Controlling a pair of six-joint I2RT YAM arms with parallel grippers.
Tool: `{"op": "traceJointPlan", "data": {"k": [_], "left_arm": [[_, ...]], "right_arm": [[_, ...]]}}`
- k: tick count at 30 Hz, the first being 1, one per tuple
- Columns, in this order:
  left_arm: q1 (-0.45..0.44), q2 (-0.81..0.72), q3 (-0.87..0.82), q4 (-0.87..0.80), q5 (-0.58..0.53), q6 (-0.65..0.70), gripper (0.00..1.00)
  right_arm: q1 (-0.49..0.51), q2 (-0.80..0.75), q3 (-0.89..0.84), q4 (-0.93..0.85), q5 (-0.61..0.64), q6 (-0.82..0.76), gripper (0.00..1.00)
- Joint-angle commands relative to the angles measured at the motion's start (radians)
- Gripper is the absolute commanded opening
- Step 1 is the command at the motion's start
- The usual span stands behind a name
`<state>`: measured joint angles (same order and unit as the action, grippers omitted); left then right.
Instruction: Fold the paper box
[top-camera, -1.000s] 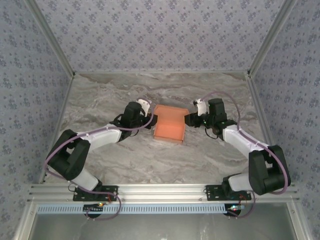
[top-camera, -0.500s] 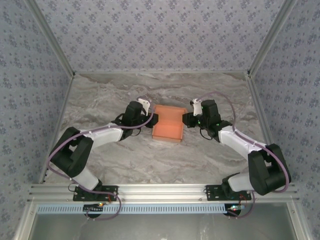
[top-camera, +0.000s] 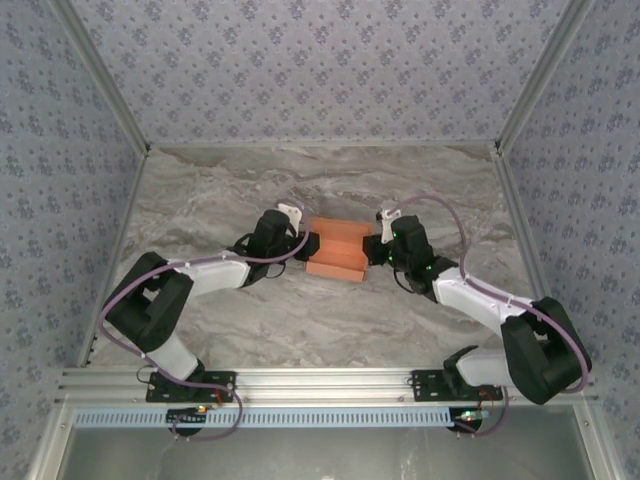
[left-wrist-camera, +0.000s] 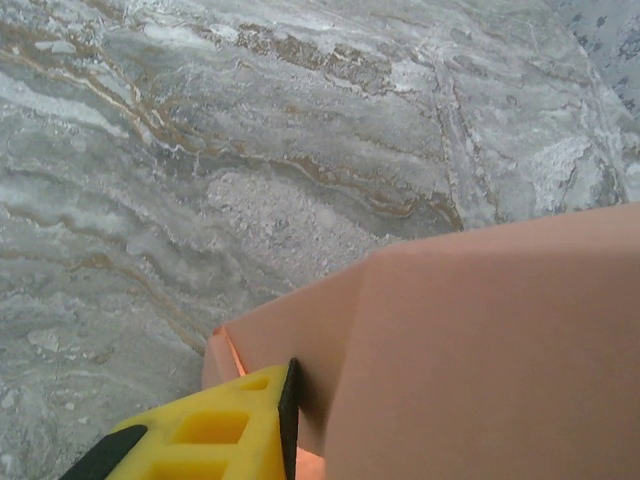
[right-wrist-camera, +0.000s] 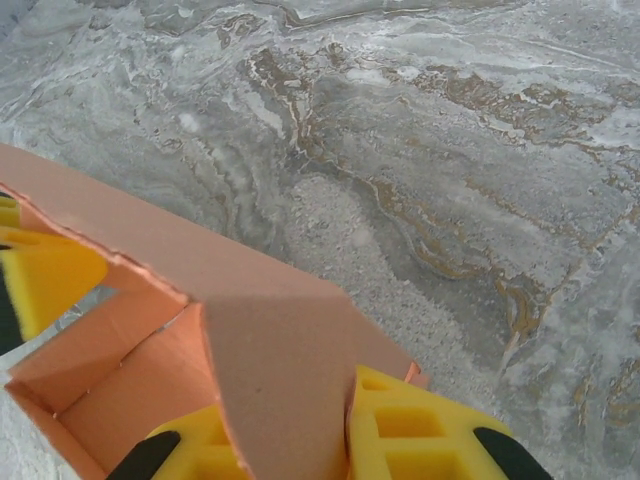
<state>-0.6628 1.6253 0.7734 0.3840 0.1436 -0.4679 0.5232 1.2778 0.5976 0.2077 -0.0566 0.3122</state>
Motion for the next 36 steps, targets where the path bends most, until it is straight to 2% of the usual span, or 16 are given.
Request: {"op": "traceJointPlan", "data": {"k": [1, 9, 17, 21, 23, 25, 27, 29, 31, 34, 36], "left_arm": [[-0.039, -0.004, -0.04, 0.031, 0.029, -0.024, 0.25], [-0.063, -0.044, -0.145, 0.097, -0.011, -0.067, 0.28], [-0.062, -0.076, -0.176, 0.084, -0.032, -0.057, 0.34], [-0.062, -0.106, -0.209, 0.107, -0.016, -0.072, 0.43], [-0.062, -0.144, -0.229, 0.104, -0.019, -0.078, 0.52], [-0.063, -0.2, -0.25, 0.093, -0.029, -0.085, 0.62], [-0.063, -0.258, -0.261, 0.07, -0.037, -0.087, 0.66], [-0.061, -0.321, -0.264, 0.032, -0.039, -0.084, 0.69], [-0.061, -0.395, -0.261, -0.012, -0.044, -0.08, 0.72], [-0.056, -0.499, -0.244, -0.123, -0.098, -0.079, 0.84], [-0.042, -0.563, -0.201, -0.26, -0.166, -0.103, 0.94]], "right_arm": [[0.054, -0.025, -0.068, 0.039, 0.034, 0.034, 0.14], [0.125, -0.122, -0.199, 0.112, 0.134, 0.034, 0.18], [0.137, -0.132, -0.228, 0.125, 0.158, 0.068, 0.18], [0.133, -0.152, -0.218, 0.061, 0.185, 0.066, 0.2], [0.126, -0.177, -0.224, 0.039, 0.171, 0.067, 0.23], [0.115, -0.214, -0.229, 0.017, 0.13, 0.067, 0.27], [0.101, -0.256, -0.23, -0.015, 0.077, 0.061, 0.34], [0.085, -0.309, -0.212, -0.092, 0.033, 0.077, 0.45], [0.05, -0.353, -0.159, -0.241, 0.035, 0.144, 0.57], [-0.041, -0.374, -0.085, -0.374, -0.072, 0.204, 0.6], [-0.092, -0.374, -0.05, -0.404, -0.128, 0.274, 0.6]]}}
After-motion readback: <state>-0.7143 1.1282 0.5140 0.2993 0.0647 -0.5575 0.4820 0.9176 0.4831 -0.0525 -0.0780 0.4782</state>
